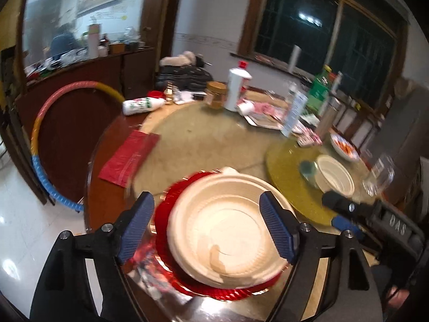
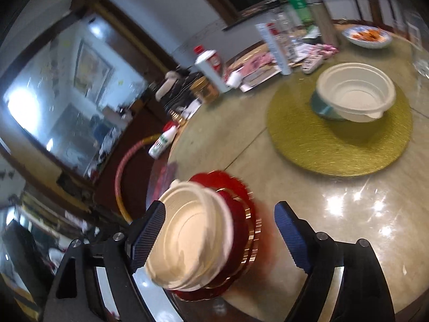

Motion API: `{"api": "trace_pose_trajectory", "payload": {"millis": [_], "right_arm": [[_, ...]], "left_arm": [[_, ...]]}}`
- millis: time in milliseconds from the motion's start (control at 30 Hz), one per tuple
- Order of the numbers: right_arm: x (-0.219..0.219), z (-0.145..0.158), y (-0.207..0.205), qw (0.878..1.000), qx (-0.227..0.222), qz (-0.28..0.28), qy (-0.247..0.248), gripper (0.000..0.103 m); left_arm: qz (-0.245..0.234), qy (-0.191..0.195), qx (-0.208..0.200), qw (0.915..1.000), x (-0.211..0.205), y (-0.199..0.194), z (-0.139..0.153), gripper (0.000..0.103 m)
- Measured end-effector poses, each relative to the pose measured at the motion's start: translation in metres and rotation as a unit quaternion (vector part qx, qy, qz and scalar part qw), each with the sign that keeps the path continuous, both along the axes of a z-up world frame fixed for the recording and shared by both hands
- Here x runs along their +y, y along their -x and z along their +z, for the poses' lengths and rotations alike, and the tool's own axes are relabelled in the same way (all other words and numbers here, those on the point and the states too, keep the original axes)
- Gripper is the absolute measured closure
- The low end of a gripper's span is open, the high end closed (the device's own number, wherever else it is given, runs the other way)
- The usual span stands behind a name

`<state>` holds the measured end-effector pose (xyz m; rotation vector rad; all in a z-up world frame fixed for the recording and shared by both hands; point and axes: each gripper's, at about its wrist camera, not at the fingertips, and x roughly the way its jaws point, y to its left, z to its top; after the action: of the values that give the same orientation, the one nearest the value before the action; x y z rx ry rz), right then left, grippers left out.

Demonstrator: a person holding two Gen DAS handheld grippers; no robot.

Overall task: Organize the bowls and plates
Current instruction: 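Move both grippers to the second beige bowl on the gold mat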

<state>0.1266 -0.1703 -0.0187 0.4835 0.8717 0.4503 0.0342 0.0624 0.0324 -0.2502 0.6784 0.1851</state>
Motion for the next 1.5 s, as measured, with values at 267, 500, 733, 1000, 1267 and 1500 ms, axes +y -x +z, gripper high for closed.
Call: {"api": "trace_pose_trajectory", "payload": {"millis": [267, 500, 733, 1000, 1267, 1500], "right_arm": [[-0.071, -0.011, -0.009, 0.997, 0.018, -0.062, -0.03, 0.018], [-0.137, -0.018, -0.01, 0.992, 0.024, -0.117, -0.037, 0.018], [-0.183, -0.027, -0.015, 0.987, 0.038, -0.154, -0.039, 0.018], [-0.222, -0.023, -0.048, 0.98, 0.044, -0.184, -0.052, 0.018], [-0.232, -0.035, -0.117, 0.978, 0.069, -0.186, -0.063, 0.018], [-0.217, -0.052, -0.153, 0.979, 0.081, -0.18, -0.043, 0.027]], "left_arm": [[-0.058, -0.019, 0.008, 0.9981, -0.063, -0.02, -0.001, 0.022], [-0.113, -0.033, 0.034, 0.9925, -0.125, -0.046, -0.017, 0.022], [-0.137, -0.033, 0.074, 0.9873, -0.166, -0.079, -0.041, 0.022], [-0.1, 0.034, 0.121, 0.9869, -0.18, -0.145, -0.062, 0.022], [-0.052, 0.063, 0.112, 0.9903, -0.193, -0.191, -0.066, 0.022], [-0.043, 0.053, 0.126, 0.9896, -0.207, -0.215, -0.087, 0.022]]}}
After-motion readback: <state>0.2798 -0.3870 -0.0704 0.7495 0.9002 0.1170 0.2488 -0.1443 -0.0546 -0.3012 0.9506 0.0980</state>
